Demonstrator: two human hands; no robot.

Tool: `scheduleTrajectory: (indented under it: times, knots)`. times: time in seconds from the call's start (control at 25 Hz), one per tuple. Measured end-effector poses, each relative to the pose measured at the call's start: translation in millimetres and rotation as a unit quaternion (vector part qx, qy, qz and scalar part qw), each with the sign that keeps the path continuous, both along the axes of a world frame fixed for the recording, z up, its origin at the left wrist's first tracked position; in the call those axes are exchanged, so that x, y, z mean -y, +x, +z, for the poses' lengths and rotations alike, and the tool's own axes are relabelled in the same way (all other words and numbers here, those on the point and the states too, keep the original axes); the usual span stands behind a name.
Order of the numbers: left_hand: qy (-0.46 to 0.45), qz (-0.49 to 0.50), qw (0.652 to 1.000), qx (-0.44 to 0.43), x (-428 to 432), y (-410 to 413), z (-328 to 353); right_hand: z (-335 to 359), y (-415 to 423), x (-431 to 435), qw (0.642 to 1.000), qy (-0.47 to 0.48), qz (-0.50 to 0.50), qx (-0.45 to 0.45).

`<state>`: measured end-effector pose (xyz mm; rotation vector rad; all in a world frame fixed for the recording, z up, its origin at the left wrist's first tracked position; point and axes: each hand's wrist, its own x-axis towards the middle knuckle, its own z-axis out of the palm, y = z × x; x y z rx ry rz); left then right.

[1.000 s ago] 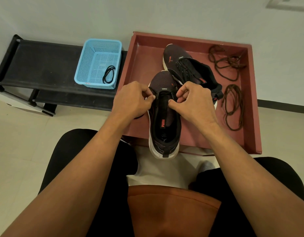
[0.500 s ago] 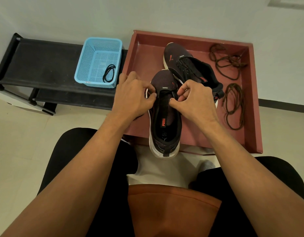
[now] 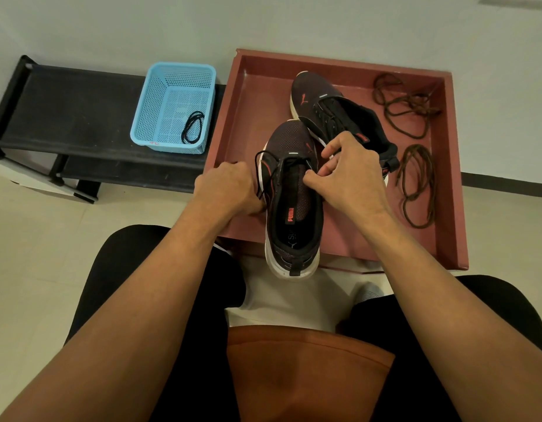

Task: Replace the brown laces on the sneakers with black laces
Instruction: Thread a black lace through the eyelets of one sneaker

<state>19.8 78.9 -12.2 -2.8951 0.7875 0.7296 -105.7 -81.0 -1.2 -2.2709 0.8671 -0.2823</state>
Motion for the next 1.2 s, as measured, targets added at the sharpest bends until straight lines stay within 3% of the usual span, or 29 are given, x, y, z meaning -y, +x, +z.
scheduleTrajectory:
  times: [0.08, 0.28, 0.36, 0.72, 1.0, 1.2]
  knots:
    - [-0.015, -0.001, 1.000, -0.011, 1.4, 1.0, 0.6, 0.4, -0.3, 0.2, 1.000, -0.002, 0.002, -0.001]
    - [-0.221, 0.013, 0.975, -0.011, 6.2, 0.6, 11.7, 0.2, 0.5, 0.4, 1.000, -0.006, 0.005, -0.005]
    - [-0.259, 0.001, 0.966, -0.005, 9.6, 0.3, 11.0, -0.1, 1.0, 0.1, 1.000, -0.009, 0.005, -0.005]
    - [-0.182, 0.044, 0.982, 0.032, 3.8, 4.5, 1.8, -1.2, 1.0, 2.1, 1.000, 0.000, -0.005, -0.003]
    - [-0.244, 0.008, 0.969, 0.026, 7.2, 5.3, 5.6, -0.3, 1.1, 3.1, 1.000, -0.013, 0.002, -0.007]
    - [-0.221, -0.003, 0.975, 0.000, 9.6, 3.7, 4.1, -3.4, 3.1, 4.9, 1.000, -0.016, 0.005, -0.021]
